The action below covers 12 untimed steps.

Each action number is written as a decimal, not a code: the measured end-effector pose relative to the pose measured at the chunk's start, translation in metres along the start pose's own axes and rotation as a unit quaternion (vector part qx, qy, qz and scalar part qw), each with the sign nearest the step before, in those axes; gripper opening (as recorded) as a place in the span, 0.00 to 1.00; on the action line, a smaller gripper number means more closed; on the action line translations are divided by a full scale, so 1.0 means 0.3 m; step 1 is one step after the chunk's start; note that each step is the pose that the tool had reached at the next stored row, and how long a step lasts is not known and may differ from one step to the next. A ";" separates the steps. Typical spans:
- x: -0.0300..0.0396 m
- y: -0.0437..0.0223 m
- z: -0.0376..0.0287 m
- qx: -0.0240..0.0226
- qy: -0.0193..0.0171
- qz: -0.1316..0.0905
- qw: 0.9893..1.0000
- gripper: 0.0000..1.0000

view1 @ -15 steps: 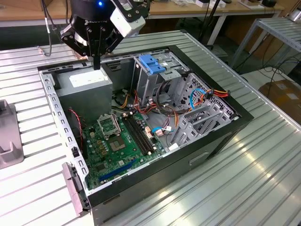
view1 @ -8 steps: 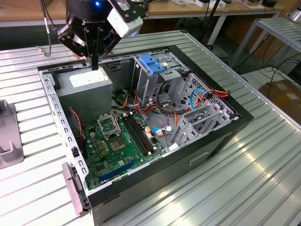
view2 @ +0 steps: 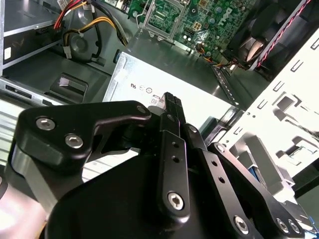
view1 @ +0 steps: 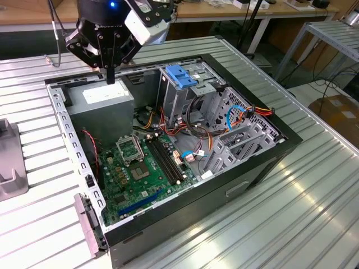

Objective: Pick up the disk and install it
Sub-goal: 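Reach for the disk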

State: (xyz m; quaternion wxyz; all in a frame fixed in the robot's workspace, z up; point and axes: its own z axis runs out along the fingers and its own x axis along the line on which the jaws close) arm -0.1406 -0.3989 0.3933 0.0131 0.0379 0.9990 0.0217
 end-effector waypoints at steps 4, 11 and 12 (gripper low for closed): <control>0.011 -0.001 0.000 0.000 0.000 0.000 1.000 0.10; 0.025 -0.002 -0.001 0.000 0.000 0.000 1.000 0.10; 0.028 -0.002 -0.001 0.000 0.000 0.000 1.000 0.10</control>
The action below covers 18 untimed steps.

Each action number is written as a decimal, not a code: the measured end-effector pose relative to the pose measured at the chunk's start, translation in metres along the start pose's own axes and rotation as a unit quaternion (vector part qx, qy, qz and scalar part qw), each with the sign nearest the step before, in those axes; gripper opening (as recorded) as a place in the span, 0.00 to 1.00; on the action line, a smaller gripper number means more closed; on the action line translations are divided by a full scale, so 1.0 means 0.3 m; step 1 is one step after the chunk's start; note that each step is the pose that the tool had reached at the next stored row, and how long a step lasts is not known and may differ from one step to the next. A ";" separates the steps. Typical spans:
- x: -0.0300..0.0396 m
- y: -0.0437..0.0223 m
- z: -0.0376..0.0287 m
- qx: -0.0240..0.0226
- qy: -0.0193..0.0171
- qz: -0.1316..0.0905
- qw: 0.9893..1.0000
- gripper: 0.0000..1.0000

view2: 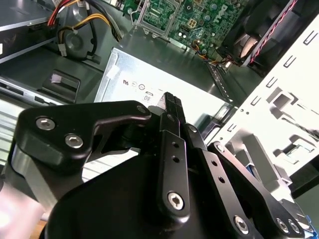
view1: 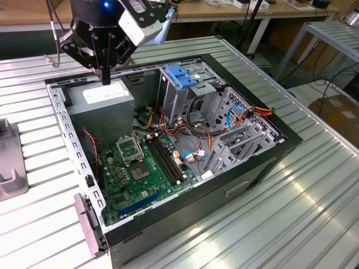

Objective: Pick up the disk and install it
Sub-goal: 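Reach for the disk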

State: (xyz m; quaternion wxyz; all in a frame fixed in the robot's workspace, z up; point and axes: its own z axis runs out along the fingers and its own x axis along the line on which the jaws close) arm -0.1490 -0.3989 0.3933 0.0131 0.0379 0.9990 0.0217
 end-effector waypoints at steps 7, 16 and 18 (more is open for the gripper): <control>0.012 -0.001 0.000 0.000 0.000 0.000 1.000 0.10; 0.025 -0.002 -0.001 0.000 0.000 0.000 1.000 0.10; 0.028 -0.002 -0.001 0.000 0.000 0.000 1.000 0.10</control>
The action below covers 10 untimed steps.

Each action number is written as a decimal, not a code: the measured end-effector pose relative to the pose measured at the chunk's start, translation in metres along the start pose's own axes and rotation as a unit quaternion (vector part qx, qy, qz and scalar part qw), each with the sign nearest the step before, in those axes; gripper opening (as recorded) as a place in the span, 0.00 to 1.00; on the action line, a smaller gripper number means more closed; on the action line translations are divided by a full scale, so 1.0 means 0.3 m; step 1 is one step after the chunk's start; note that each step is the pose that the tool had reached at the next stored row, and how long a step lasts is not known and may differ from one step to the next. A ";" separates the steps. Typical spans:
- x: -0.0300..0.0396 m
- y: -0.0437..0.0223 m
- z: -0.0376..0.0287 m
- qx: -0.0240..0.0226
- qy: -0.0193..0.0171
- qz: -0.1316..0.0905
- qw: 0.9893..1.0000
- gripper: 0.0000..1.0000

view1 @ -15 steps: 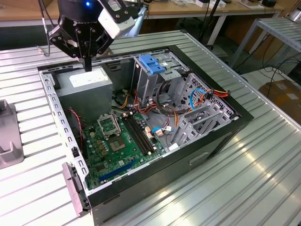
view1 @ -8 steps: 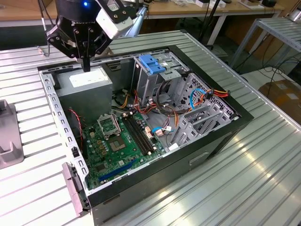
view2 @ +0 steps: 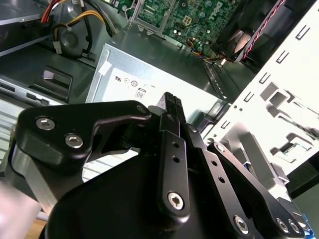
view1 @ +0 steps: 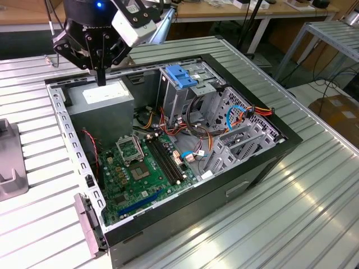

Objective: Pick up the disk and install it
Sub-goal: 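Reach for the disk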

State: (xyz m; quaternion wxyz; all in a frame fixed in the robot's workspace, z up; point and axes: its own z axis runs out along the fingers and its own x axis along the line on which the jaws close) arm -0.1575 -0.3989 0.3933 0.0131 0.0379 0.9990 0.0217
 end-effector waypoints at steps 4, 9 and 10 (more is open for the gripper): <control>0.003 0.000 0.000 0.000 0.000 0.000 1.000 0.10; 0.008 -0.001 0.000 0.000 0.000 0.000 1.000 0.10; 0.010 -0.001 0.000 0.000 0.000 0.000 1.000 0.10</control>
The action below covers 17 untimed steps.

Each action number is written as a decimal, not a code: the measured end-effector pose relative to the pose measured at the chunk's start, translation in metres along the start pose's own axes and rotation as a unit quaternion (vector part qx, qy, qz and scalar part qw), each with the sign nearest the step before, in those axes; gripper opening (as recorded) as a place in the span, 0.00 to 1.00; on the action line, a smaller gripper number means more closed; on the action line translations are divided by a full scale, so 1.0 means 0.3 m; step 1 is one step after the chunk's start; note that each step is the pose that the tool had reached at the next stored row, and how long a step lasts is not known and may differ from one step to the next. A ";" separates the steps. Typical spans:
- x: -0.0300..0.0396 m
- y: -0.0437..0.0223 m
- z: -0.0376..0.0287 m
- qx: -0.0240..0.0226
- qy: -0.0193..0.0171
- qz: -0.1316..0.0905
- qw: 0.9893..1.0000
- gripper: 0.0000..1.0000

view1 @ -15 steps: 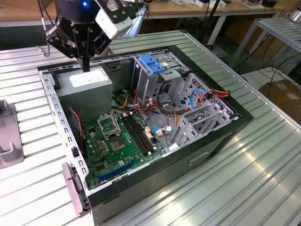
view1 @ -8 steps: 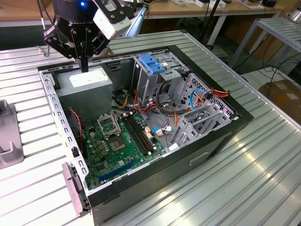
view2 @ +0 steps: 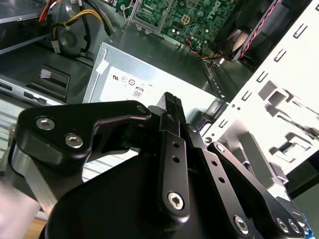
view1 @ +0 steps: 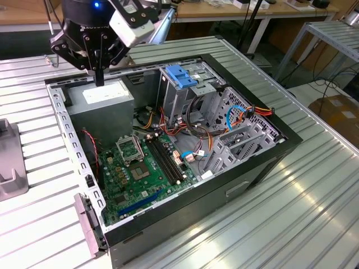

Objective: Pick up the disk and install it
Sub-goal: 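Reach for the disk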

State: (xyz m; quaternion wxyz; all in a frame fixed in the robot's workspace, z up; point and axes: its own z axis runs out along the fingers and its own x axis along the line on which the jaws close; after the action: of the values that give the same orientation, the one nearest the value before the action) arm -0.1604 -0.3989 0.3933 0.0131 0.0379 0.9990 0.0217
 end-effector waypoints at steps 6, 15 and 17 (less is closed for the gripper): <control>0.007 -0.001 0.000 0.000 0.000 0.000 1.000 0.10; 0.043 -0.003 -0.001 0.000 0.000 0.000 1.000 0.10; 0.049 -0.004 -0.001 0.000 0.000 0.000 1.000 0.10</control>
State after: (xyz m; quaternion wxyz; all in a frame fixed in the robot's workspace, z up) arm -0.1753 -0.3989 0.3933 0.0131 0.0379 0.9990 0.0217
